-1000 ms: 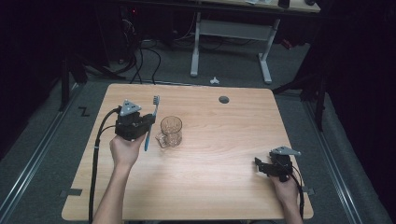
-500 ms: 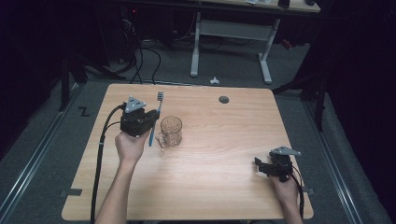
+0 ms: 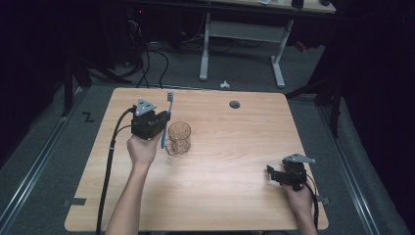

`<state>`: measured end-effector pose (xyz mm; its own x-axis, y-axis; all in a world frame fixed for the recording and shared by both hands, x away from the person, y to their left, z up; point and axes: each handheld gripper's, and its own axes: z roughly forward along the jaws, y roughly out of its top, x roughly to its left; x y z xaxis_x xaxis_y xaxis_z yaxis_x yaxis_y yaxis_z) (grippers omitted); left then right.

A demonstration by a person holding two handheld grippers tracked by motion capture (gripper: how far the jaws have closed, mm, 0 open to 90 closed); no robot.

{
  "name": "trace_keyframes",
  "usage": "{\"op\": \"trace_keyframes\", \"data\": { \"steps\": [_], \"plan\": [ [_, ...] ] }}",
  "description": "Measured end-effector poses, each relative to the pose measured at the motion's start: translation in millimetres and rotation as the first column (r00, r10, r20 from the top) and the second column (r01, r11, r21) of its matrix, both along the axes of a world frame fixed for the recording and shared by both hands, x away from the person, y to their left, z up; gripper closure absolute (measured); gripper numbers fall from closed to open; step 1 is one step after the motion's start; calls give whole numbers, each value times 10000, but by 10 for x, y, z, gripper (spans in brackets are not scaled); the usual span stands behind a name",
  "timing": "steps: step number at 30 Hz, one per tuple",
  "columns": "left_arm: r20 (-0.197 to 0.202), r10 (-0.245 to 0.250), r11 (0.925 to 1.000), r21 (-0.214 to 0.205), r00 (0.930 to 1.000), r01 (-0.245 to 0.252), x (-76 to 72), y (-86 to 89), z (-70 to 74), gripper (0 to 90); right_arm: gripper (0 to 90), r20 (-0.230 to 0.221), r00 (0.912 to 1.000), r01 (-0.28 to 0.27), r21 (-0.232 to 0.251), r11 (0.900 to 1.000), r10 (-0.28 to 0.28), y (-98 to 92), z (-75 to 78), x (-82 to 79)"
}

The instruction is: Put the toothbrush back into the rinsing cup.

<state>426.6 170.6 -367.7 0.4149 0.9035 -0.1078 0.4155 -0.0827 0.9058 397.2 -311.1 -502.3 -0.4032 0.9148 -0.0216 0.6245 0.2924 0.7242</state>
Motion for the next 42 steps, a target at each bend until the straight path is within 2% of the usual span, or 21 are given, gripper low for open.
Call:
{"op": "trace_keyframes", "data": {
  "steps": [19,27,42],
  "plan": [
    [292,255,9991,-340,9992,-245,117,-48,-67,801,283,0,10000,-8,-6,10000,8,-1,1,0],
    [405,247,9992,-326,9989,-234,148,-71,-102,801,283,13,10000,-8,-6,10000,8,-1,0,0],
    [298,131,9998,-149,9995,-126,154,-73,-125,799,283,-2,10000,-9,-4,10000,9,-2,1,-1]
  ]
}}
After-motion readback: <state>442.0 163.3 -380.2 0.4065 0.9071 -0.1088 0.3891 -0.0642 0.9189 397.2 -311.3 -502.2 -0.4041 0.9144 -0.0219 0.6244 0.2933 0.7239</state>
